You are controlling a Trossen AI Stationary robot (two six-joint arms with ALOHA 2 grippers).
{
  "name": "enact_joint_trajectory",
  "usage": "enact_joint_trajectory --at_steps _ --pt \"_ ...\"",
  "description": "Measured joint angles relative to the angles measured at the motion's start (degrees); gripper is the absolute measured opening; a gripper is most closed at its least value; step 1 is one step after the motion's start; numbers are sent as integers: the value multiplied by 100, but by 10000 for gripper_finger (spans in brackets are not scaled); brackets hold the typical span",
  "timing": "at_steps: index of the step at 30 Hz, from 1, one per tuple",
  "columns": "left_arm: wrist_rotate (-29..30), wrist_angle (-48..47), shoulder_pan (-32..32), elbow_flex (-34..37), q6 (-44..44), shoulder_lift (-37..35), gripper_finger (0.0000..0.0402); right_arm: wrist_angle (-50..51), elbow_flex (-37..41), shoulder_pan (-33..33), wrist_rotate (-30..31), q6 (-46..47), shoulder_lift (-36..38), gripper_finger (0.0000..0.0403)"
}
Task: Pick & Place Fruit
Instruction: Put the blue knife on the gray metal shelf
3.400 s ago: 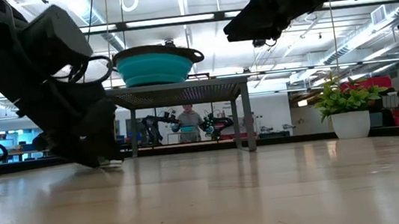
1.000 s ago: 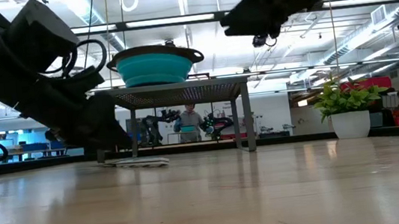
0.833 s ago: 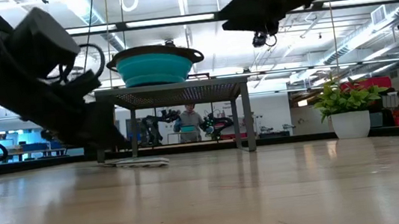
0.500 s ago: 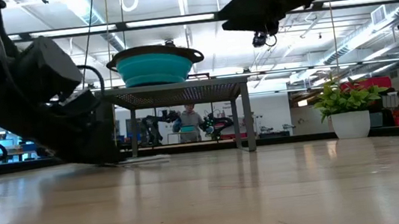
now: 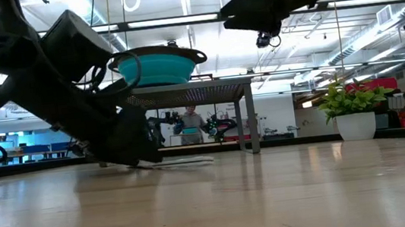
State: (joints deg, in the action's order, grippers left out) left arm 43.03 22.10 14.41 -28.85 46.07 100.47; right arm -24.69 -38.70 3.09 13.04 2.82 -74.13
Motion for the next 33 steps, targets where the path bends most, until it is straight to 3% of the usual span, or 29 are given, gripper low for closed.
enact_joint_trajectory --at_steps 8,12,19,24,27,33 --pt "-17 -240 2 -280 110 4 373 0 0 0 -575 757 0 208" --pt "-18 -221 23 -323 -101 -9 373 2 0 2 -581 740 0 208" --pt "73 -314 208 -321 -396 -560 373 265 0 434 -1204 197 -150 208" --pt "491 -1046 452 -323 -327 -1240 373 273 0 1039 -611 -180 -586 208" --pt "892 -1560 683 -323 -125 -1613 373 242 0 1411 -3 118 -847 208" --pt "1516 -2777 977 -321 545 -2146 373 -726 -143 1949 1357 768 -1794 208"
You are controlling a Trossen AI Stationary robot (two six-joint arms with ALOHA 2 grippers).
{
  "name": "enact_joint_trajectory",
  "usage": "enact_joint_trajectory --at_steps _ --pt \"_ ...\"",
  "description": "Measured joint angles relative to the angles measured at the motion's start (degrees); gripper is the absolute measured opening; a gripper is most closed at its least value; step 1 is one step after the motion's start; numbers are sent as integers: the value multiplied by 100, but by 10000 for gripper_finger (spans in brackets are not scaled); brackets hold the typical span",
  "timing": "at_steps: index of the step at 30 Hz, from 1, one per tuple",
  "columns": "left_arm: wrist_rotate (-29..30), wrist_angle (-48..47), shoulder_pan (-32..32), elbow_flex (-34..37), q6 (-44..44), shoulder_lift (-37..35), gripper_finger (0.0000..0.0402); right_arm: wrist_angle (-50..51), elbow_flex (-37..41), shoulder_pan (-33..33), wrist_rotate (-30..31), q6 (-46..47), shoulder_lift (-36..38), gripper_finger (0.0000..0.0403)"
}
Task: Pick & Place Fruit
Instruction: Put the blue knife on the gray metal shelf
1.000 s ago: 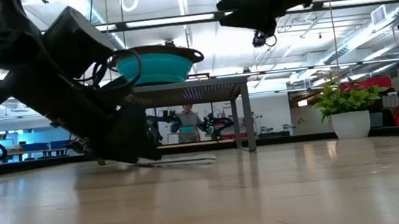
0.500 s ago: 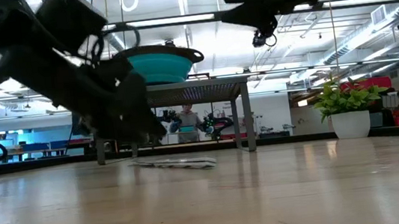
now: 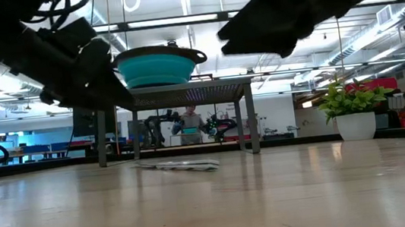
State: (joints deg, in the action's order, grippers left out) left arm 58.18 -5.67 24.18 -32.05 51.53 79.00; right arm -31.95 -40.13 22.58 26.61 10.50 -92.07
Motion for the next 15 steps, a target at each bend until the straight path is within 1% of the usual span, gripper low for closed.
enact_joint_trajectory --at_steps 3,7,11,13,15 --pt "161 -387 95 1 413 -35 373 -51 -402 56 525 -30 -656 208" --pt "220 -453 215 47 642 -35 373 -46 -959 49 639 38 -1415 208" --pt "242 -443 455 191 835 -30 373 -55 -1307 82 805 168 -1837 208" --pt "236 -435 627 237 946 -30 373 -45 -1402 117 987 384 -1988 208" --pt "238 -437 831 260 1043 -28 373 -57 -1493 151 1041 664 -2113 208"
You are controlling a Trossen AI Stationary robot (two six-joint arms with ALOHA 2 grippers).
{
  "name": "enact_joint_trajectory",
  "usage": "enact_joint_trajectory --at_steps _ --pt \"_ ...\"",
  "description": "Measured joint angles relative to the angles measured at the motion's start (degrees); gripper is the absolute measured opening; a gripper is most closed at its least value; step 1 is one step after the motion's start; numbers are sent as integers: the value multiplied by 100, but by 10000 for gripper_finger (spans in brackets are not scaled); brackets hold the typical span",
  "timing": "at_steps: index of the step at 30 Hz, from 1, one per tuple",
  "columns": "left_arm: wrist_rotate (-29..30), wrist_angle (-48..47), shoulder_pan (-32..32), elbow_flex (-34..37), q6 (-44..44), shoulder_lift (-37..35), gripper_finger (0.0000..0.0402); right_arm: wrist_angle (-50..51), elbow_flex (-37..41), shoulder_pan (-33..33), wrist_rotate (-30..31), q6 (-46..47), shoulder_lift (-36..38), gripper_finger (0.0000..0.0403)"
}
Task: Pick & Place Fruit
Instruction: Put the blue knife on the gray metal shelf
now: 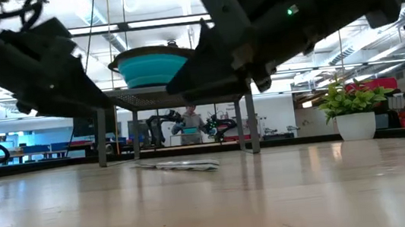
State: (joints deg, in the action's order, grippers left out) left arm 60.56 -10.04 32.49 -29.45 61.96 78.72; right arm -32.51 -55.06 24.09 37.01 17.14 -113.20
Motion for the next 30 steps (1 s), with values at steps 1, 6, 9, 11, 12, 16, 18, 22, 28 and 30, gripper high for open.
enact_joint_trajectory --at_steps 1,6,9,11,12,16,18,22,28,30 --pt "10 5 106 0 64 -1 373 -1 -46 21 3 104 -76 208" --pt "250 85 603 -2 212 0 373 5 -524 95 2 254 -643 208" --pt "240 64 744 -2 346 0 373 168 -912 103 48 255 -999 208" --pt "243 48 856 0 421 -2 373 453 -1078 100 224 344 -1128 208" --pt "244 49 926 0 485 -2 373 593 -1143 90 364 396 -1156 208" --pt "287 30 1208 0 568 -1 373 917 -1184 49 885 699 -1164 208" --pt "328 -9 1326 0 650 0 373 985 -1181 9 903 828 -1164 208" --pt "398 -1 1513 0 775 0 373 1014 -1111 -153 423 1239 -1164 205" --pt "530 4 1690 0 913 2 373 863 -1076 -320 305 1347 -1281 186" --pt "544 6 1705 0 915 2 373 708 -1076 -341 345 1293 -1455 180"
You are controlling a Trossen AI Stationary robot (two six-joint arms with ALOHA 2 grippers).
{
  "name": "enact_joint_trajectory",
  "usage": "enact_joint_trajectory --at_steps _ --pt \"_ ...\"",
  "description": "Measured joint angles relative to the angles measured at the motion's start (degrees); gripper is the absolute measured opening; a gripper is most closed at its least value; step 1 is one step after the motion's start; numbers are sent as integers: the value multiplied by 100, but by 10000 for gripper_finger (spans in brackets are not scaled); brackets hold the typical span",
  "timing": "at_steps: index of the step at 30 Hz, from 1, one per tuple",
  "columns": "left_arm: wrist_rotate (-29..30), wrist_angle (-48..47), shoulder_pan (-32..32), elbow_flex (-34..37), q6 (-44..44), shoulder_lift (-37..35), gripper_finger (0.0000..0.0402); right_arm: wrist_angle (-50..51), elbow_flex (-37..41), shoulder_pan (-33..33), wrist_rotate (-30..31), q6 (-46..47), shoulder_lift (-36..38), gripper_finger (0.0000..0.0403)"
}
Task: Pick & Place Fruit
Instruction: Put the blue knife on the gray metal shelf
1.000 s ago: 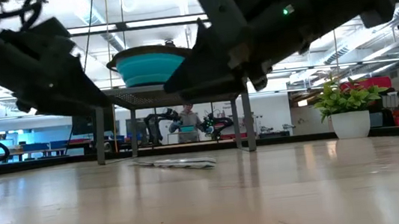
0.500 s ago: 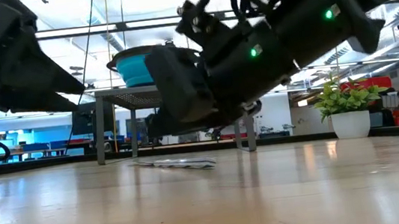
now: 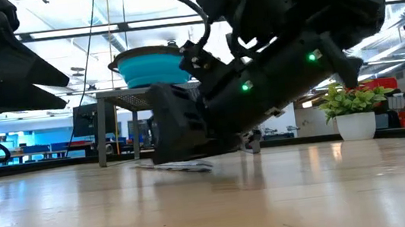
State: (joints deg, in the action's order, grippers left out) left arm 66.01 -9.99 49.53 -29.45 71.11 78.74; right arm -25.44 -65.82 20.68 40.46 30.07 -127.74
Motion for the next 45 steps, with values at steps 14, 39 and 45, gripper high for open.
enact_joint_trajectory --at_steps 14,39,45 --pt "-110 1 0 0 -59 13 373 -185 -38 -28 106 -131 -319 152" --pt "-163 8 3 0 -35 13 373 400 -15 -166 86 -198 -317 91" --pt "-170 3 3 0 -39 13 373 411 -15 -166 125 -182 -317 66"
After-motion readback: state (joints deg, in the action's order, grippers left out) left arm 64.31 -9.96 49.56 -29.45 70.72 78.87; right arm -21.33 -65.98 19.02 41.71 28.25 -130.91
